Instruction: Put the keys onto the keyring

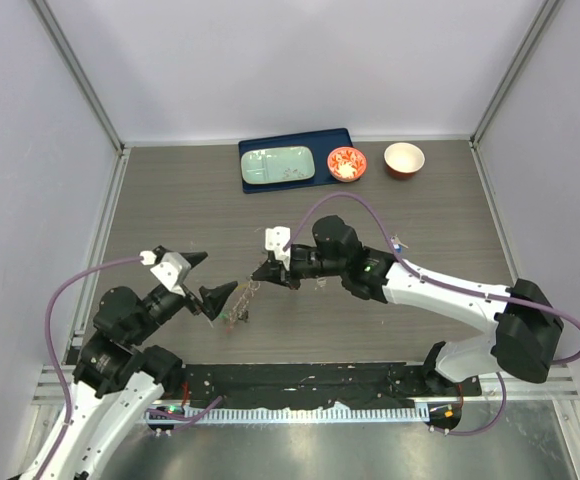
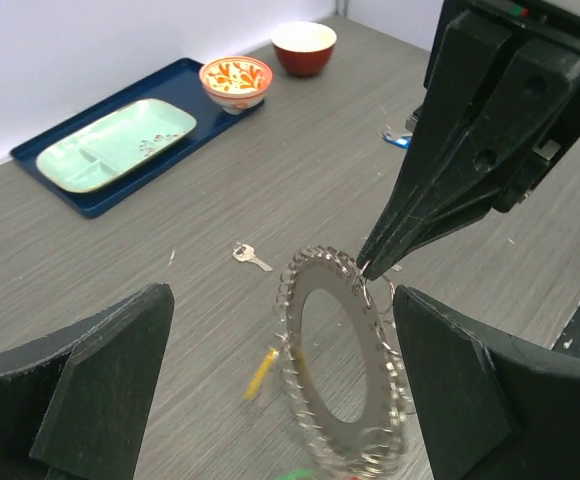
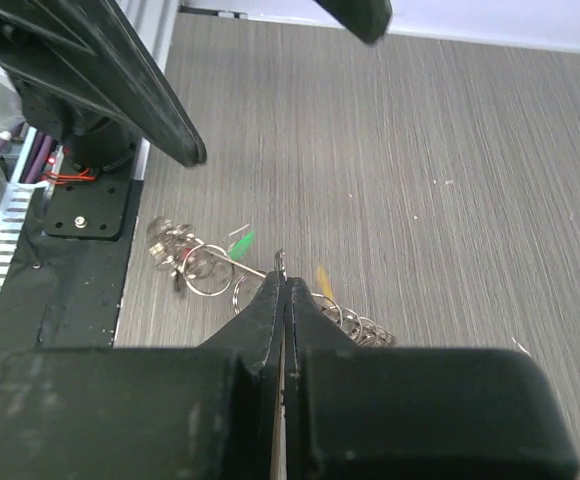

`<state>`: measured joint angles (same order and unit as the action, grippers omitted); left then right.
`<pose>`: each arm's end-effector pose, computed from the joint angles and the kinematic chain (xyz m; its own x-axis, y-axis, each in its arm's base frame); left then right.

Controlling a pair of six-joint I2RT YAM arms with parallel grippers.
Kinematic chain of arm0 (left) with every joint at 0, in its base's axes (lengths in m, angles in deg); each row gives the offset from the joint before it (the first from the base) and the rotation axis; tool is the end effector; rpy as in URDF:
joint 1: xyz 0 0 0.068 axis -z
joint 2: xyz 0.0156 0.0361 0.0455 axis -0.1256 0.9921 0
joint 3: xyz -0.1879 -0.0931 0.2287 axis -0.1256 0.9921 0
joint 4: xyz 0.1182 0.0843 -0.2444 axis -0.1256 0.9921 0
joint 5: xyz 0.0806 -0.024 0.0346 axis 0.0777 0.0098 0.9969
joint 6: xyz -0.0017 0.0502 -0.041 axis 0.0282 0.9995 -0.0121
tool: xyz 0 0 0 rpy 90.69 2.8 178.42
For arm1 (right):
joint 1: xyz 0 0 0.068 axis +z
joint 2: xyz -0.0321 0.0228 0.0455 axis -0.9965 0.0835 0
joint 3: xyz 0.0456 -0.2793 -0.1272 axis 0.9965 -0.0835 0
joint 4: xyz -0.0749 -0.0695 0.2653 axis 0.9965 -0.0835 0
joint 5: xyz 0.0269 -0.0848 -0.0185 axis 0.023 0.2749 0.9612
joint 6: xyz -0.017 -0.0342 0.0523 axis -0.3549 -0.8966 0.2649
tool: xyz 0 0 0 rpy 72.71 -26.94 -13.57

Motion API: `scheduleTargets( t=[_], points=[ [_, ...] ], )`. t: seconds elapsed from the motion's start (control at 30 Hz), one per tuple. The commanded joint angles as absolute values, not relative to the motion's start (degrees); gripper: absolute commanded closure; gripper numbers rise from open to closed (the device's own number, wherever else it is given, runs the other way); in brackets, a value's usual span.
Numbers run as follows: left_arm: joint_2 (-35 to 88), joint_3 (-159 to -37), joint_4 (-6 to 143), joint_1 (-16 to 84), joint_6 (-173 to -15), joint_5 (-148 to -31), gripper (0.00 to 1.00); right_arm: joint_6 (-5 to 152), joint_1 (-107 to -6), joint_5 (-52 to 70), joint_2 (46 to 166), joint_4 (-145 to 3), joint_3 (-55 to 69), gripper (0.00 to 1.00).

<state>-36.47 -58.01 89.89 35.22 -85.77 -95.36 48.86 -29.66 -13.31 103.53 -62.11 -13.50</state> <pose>0.0661 -0.0493 0.3264 -0.0338 -0.0396 -0.9986 0.6711 0.7395 -0.0520 0.1746 0.2987 0.3260 0.1589 -0.2359 -0.9587 -0.9849 0.0301 -0.1707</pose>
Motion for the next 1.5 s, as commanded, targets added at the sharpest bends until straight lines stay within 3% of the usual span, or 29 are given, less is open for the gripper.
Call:
scheduleTargets(
  t=[0.0,0.37,0.6,1.03,1.27,1.47],
  points=[
    [-32.40,-61.79,89.43,34.99,-80.83,-102.41,0.06,48.80,-30.98,-20.62,99.83,-53.27,-13.97,0.99],
    [-22.38,-64.08,92.77,34.90,-76.88,-111.11,0.18,50.03,-32.12,-26.17,101.32,-50.81,-14.50,0.99],
    [-20.71,-64.34,93.48,34.64,-74.94,-113.57,0.44,49.32,-32.21,-26.26,102.20,-51.16,-14.41,0.99],
    [-20.71,-60.30,85.65,34.20,-77.84,-116.12,0.52,48.44,-32.30,-25.82,103.87,-51.95,-13.97,0.99],
    [-19.65,-59.95,85.74,33.93,-76.70,-116.12,0.64,48.53,-32.39,-26.26,103.96,-52.13,-13.79,0.99],
    [-19.04,-59.42,86.09,33.93,-75.82,-118.49,0.66,48.88,-32.39,-27.58,103.52,-52.13,-13.62,0.99]
  ],
)
